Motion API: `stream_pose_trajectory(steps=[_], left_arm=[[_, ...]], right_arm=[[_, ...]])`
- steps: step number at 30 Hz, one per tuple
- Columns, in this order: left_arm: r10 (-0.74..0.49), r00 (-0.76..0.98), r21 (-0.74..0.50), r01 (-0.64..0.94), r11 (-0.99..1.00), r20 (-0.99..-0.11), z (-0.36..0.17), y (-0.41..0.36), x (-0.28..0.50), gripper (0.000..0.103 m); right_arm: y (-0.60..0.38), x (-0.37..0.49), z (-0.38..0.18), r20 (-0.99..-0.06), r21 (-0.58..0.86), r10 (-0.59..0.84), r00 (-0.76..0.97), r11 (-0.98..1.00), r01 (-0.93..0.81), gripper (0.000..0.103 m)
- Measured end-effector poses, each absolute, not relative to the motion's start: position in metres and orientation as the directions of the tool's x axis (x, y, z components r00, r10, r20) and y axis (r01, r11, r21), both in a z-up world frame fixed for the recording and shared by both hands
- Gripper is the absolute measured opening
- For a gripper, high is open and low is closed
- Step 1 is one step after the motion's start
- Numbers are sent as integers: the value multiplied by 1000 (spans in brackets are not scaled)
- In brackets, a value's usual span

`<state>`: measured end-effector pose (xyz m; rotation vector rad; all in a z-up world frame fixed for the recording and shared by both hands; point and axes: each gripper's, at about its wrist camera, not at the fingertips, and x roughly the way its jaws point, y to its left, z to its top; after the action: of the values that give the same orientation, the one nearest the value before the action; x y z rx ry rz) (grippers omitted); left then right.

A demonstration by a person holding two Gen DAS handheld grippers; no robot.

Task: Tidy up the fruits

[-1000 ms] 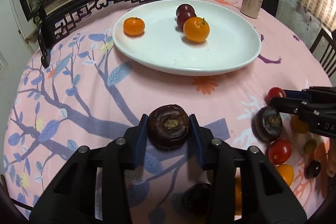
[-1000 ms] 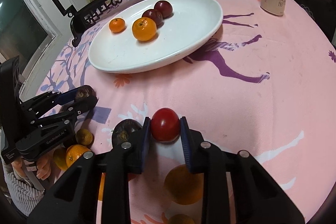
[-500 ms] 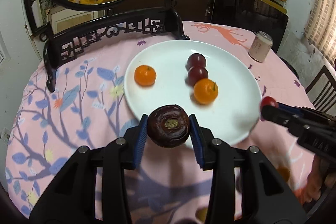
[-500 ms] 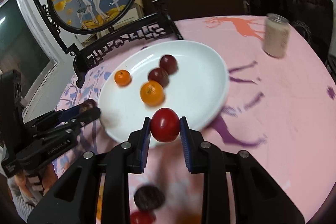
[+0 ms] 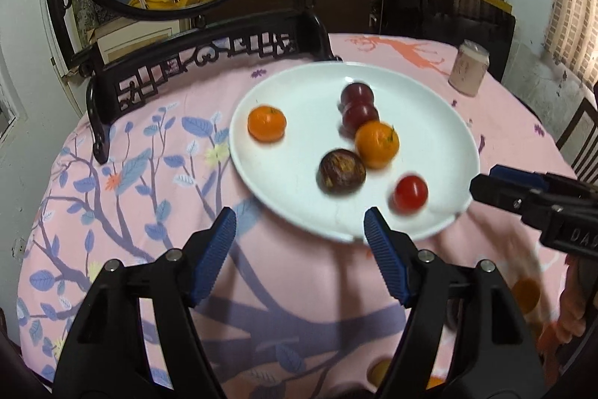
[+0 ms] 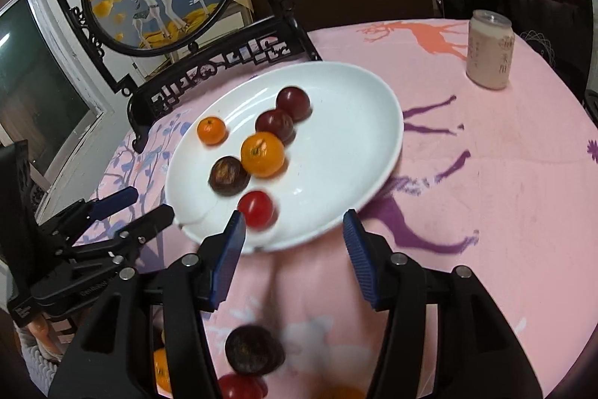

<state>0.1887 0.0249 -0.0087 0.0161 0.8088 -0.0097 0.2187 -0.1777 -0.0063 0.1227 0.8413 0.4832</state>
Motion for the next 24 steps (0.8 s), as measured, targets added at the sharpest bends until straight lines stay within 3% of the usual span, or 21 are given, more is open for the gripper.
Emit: stream_pose_trajectory(steps=[11, 24], left_arm=[[31, 684, 73, 32, 997, -729, -21, 18, 154, 73], [50, 663, 34, -37, 999, -747, -24, 43, 140, 74]], right_arm=[[-171, 182, -11, -713, 289, 485, 507, 861, -418, 55], [-167, 150, -25, -747, 255, 480, 461, 846, -468, 55]])
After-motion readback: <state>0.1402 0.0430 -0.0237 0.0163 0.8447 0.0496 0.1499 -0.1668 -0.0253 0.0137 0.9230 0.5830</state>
